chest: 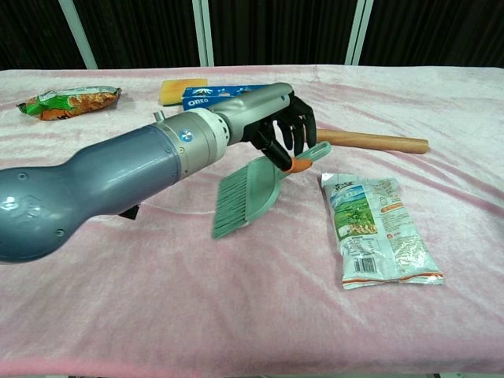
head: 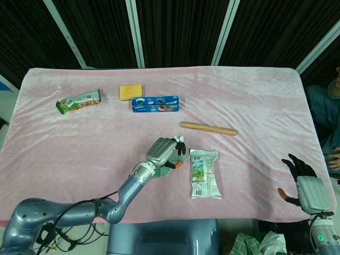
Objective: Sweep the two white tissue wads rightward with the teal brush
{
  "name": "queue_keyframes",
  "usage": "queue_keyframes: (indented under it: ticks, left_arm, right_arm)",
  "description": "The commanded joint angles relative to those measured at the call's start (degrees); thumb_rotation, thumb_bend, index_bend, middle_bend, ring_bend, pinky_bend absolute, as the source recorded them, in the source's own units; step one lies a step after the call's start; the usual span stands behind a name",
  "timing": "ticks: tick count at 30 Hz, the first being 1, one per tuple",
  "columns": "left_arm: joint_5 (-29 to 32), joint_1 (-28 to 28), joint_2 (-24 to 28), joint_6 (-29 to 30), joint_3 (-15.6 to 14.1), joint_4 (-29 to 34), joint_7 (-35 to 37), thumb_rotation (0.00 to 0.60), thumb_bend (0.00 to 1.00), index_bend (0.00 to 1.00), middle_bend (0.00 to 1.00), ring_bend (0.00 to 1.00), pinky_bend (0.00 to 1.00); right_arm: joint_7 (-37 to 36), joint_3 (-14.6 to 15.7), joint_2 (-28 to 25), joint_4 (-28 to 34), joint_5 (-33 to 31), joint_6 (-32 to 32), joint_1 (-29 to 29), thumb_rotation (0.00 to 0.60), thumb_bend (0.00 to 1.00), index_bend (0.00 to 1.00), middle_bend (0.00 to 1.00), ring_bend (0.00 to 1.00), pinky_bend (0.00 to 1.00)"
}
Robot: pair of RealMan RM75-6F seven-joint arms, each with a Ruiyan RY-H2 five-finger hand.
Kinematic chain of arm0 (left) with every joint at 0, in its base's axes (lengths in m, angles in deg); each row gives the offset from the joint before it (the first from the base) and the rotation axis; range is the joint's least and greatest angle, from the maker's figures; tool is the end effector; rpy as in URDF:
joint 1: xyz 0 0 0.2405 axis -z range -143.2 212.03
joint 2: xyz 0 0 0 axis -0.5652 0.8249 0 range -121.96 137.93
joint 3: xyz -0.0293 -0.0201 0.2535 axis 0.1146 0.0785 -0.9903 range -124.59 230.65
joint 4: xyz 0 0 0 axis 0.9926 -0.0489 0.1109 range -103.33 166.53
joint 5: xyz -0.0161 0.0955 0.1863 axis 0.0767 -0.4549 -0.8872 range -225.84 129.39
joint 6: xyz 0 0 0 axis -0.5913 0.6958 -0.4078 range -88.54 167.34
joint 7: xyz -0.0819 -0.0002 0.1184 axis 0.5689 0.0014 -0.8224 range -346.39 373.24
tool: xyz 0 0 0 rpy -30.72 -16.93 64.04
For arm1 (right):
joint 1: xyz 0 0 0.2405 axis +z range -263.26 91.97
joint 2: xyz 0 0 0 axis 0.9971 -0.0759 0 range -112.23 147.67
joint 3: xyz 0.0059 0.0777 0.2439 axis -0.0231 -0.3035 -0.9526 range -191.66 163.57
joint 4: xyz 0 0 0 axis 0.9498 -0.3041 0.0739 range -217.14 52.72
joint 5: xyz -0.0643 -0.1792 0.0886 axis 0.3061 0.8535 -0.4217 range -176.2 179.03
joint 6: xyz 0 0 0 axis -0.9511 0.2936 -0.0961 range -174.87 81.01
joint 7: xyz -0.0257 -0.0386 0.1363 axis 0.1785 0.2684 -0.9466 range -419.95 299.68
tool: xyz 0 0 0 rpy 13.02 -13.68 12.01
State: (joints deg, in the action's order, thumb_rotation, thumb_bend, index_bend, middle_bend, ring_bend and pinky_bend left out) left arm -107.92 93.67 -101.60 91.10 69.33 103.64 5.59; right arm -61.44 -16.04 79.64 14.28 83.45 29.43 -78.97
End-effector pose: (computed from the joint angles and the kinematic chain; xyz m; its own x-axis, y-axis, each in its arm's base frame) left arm -0.0098 0.3461 -0.1101 0.1686 0.4026 0.8997 0.8809 -0.4711 0.0457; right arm -0.3121 -0.1845 0.1458 0.3306 -0.1594 0.9302 -0.9402 0.0300 0.3393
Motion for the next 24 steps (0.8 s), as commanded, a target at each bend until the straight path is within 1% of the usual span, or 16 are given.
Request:
queue_keyframes:
  ticks: [1, 5, 8, 12, 14, 17, 20, 24]
  left_arm:
    - [-4.2, 2.51, -7.08, -0.69, 3.84, -9.38, 11.98, 0.6, 0.43, 0.72, 0.74, 0.38, 0.44]
    - [-7.03, 3.48, -9.45, 0.19, 5.33, -12.85, 18.47, 0.6, 0.44, 0.72, 0.74, 0.38, 0.44]
    - [-10.0, 4.46, -11.94, 2.61, 7.56, -15.61, 27.04, 0.6, 0.44, 0.72, 0.74, 0.38, 0.45]
    - [-13.61, 5.69, -14.5, 6.97, 9.95, -18.26, 37.27, 0.6, 0.44, 0.72, 0.74, 0.38, 0.45]
    - [-16.08, 6.45, -15.69, 10.74, 11.11, -20.36, 42.43, 0.6, 0.44, 0.72, 0.74, 0.38, 0.46]
    - [-19.18, 7.18, -16.29, 15.66, 11.52, -23.35, 45.61, 0.6, 0.44, 0.72, 0.74, 0.38, 0.46]
    - [-21.47, 7.47, -16.0, 20.19, 11.91, -25.56, 47.27, 0.6, 0.44, 0.73, 0.74, 0.38, 0.47]
    - [-23.2, 7.06, -14.17, 22.55, 11.11, -27.05, 48.43, 0.6, 0.44, 0.74, 0.75, 0.39, 0.47]
  right_arm:
    - [0.1, 0.05, 0.01, 0.03, 0.04, 0.08, -0.05, 0.6, 0.19, 0.18, 0.06, 0.1, 0.15]
    - [-0.02, 0.08, -0.04, 0.07, 0.0, 0.05, -0.09, 0.6, 0.18, 0.18, 0.06, 0.1, 0.15]
    - [-0.11, 0.14, -0.12, 0.07, 0.08, -0.03, -0.06, 0.6, 0.19, 0.18, 0.06, 0.1, 0.15]
    - [-0.08, 0.34, -0.14, 0.05, 0.42, -0.15, -0.01, 0.6, 0.19, 0.18, 0.06, 0.1, 0.15]
    - [-0.09, 0.35, -0.15, 0.06, 0.46, -0.09, -0.03, 0.6, 0.18, 0.18, 0.06, 0.1, 0.15]
    - [-0.15, 0.37, -0.19, 0.1, 0.38, -0.14, -0.05, 0.6, 0.18, 0.18, 0.06, 0.1, 0.15]
    - [-0.1, 0.41, -0.17, 0.1, 0.36, -0.31, 0.01, 0.6, 0.18, 0.18, 0.06, 0.1, 0.15]
    - [0.07, 0.31, -0.1, 0.15, 0.09, -0.3, 0.0, 0.6, 0.19, 0.18, 0.06, 0.1, 0.15]
